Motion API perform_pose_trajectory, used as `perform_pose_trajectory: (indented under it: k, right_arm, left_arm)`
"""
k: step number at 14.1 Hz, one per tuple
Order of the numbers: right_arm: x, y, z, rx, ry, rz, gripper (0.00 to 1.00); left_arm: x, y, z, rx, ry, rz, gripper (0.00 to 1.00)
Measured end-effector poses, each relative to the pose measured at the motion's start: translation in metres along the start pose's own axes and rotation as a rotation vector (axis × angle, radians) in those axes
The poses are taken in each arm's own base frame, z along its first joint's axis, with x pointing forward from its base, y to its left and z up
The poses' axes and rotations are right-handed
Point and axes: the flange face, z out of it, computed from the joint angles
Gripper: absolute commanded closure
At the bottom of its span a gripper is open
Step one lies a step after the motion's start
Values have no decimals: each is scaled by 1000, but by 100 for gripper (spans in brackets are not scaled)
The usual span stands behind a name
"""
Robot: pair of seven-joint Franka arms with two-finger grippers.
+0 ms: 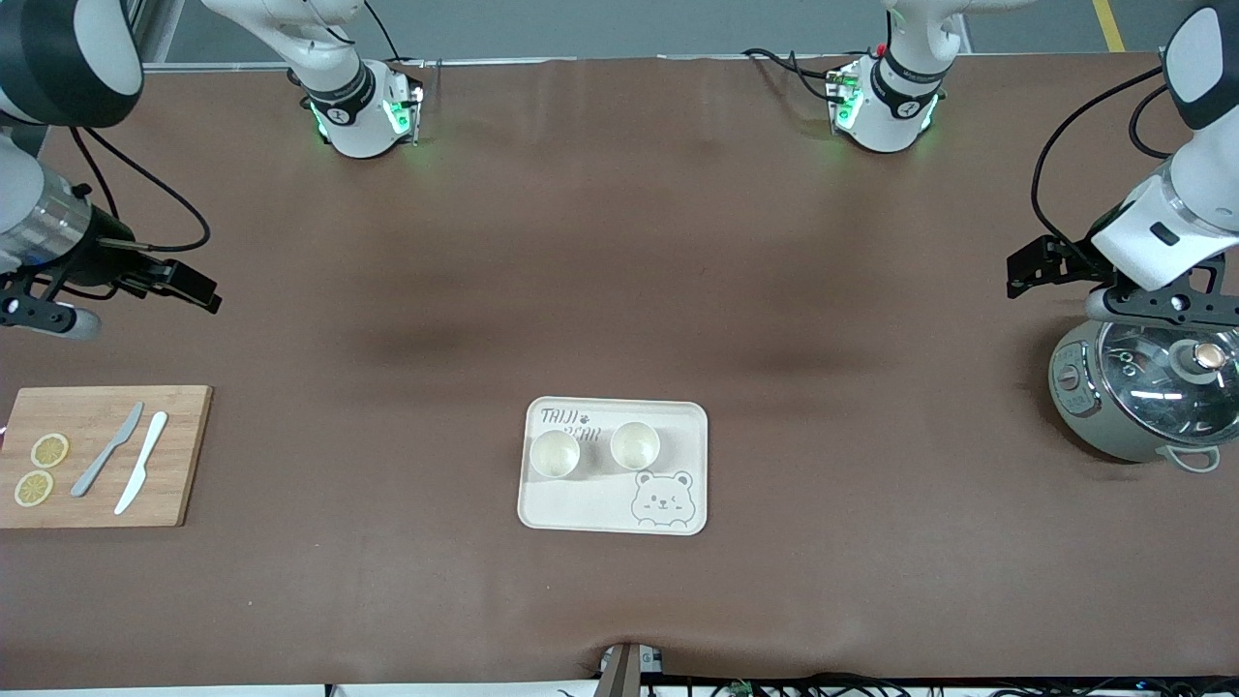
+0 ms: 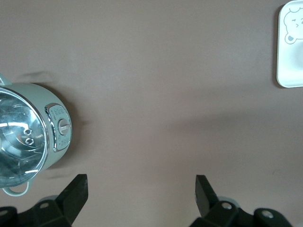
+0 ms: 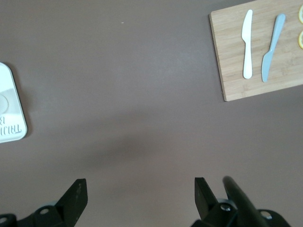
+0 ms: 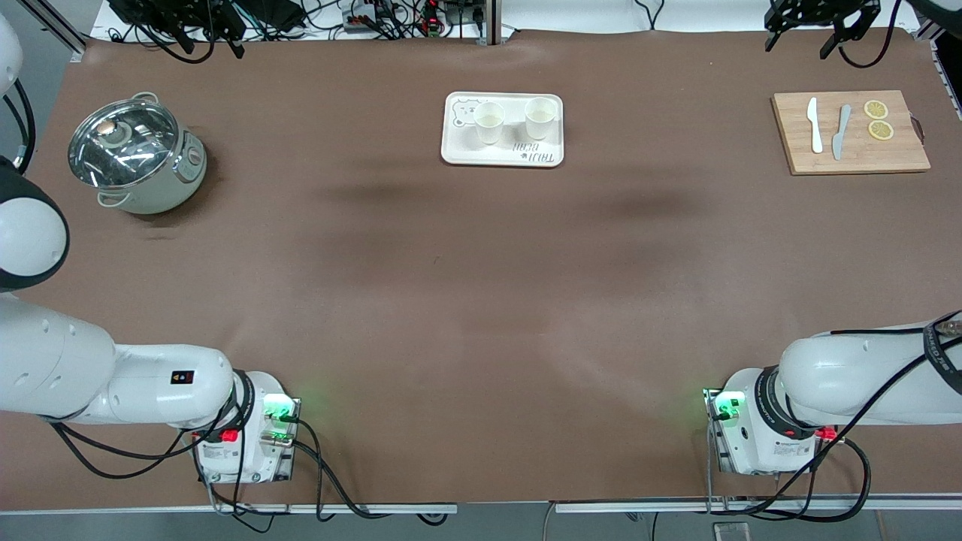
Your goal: Place white IKEA cup upright on tray with both arms
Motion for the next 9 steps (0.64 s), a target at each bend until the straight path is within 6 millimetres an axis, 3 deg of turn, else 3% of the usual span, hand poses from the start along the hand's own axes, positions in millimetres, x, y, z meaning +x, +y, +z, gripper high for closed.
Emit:
perform_pose_trajectory:
  k: [9]
  right_arm:
    - [-6, 5, 1, -4, 4, -19, 0]
  left_arm:
    - [0, 0, 0, 0, 0, 0, 0]
